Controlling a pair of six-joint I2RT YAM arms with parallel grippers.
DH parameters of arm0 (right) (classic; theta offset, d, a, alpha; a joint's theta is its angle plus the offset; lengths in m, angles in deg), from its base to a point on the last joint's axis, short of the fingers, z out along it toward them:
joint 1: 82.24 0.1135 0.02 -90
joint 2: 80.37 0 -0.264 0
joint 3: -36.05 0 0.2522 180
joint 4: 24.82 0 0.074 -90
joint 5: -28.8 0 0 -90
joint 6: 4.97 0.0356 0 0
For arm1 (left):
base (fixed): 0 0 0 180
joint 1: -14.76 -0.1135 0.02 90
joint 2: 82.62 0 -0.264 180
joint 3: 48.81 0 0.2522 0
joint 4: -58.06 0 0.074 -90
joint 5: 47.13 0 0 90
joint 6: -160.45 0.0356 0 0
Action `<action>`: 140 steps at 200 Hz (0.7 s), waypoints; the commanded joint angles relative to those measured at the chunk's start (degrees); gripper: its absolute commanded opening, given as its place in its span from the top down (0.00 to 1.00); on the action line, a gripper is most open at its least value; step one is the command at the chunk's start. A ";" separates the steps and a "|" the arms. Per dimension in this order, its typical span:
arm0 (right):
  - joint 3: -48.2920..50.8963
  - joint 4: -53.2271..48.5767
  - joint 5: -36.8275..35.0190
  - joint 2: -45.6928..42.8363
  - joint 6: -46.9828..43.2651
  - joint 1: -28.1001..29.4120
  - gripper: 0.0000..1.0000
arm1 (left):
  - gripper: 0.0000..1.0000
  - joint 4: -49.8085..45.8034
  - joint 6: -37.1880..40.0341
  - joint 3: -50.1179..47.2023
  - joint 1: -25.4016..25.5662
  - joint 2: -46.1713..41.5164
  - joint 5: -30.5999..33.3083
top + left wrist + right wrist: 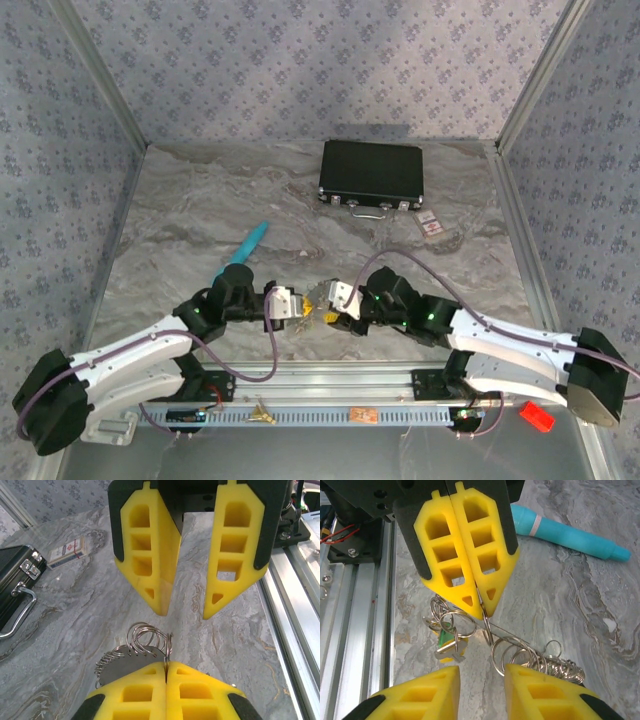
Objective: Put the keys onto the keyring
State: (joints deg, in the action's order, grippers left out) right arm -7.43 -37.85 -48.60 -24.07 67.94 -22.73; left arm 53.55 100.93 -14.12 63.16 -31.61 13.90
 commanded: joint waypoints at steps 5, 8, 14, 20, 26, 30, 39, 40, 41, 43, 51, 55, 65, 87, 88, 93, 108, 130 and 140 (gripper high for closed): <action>-0.48 4.82 -0.55 1.40 -1.95 0.62 0.72 | 1.00 2.30 1.64 -0.11 0.42 -1.08 0.03; -0.47 4.88 -0.48 1.59 -2.07 0.72 0.72 | 1.00 2.32 1.68 -0.11 0.44 -1.08 -0.08; -0.58 5.02 -0.31 1.91 -2.23 0.78 0.72 | 1.00 2.30 1.69 -0.18 0.48 -1.08 -0.05; -0.59 5.00 -0.50 2.14 -2.42 0.79 0.73 | 1.00 2.29 1.60 -0.11 0.48 -1.15 -0.03; -0.64 5.14 -0.79 2.44 -2.52 0.82 0.73 | 1.00 2.34 1.60 -0.15 0.51 -1.16 -0.19; -0.59 5.24 -0.82 2.50 -2.69 0.80 0.73 | 1.00 2.26 1.60 -0.18 0.48 -1.17 -0.21; -0.46 5.78 -0.91 2.75 -2.76 0.90 0.74 | 1.00 2.26 1.57 -0.10 0.60 -1.17 -0.21; -0.49 5.82 -0.91 2.76 -2.73 0.89 0.74 | 1.00 2.26 1.58 -0.10 0.62 -1.17 -0.25; -0.50 5.88 -0.91 2.77 -2.75 0.93 0.74 | 1.00 2.26 1.59 -0.14 0.59 -1.13 -0.27; -0.47 6.02 -0.91 2.83 -2.75 0.91 0.74 | 1.00 2.26 1.60 -0.13 0.58 -1.16 -0.29; -0.50 6.41 -1.07 3.14 -2.77 0.92 0.75 | 1.00 2.34 1.60 -0.17 0.56 -1.17 -0.39; -0.56 6.55 -1.21 3.27 -2.74 0.90 0.76 | 1.00 2.34 1.60 -0.17 0.63 -1.16 -0.46; -0.69 6.69 -1.46 3.69 -2.89 0.92 0.77 | 1.00 2.21 1.60 -0.07 0.56 -1.11 -0.52; -0.87 7.03 -1.88 4.44 -3.12 1.03 0.82 | 1.00 2.02 1.56 -0.01 0.59 -1.25 -0.63; -0.87 7.01 -1.88 4.44 -3.17 1.00 0.82 | 1.00 2.00 1.58 -0.01 0.57 -1.25 -0.59; -0.88 7.11 -1.92 4.59 -3.26 1.01 0.84 | 1.00 2.04 1.60 -0.01 0.56 -1.21 -0.56; -1.05 7.18 -2.21 5.06 -3.47 1.01 0.87 | 1.00 2.08 1.49 -0.01 0.56 -1.26 -0.57; -1.29 7.42 -2.15 5.41 -3.57 1.03 0.94 | 1.00 2.02 1.44 0.08 0.63 -1.25 -0.58; -1.24 7.70 -1.96 5.41 -3.49 1.02 0.96 | 1.00 2.05 1.38 0.08 0.67 -1.12 -0.47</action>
State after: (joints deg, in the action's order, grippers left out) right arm -7.43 -31.86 -50.07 -19.11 64.82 -22.08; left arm 53.46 101.50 -14.12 63.29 -31.63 14.14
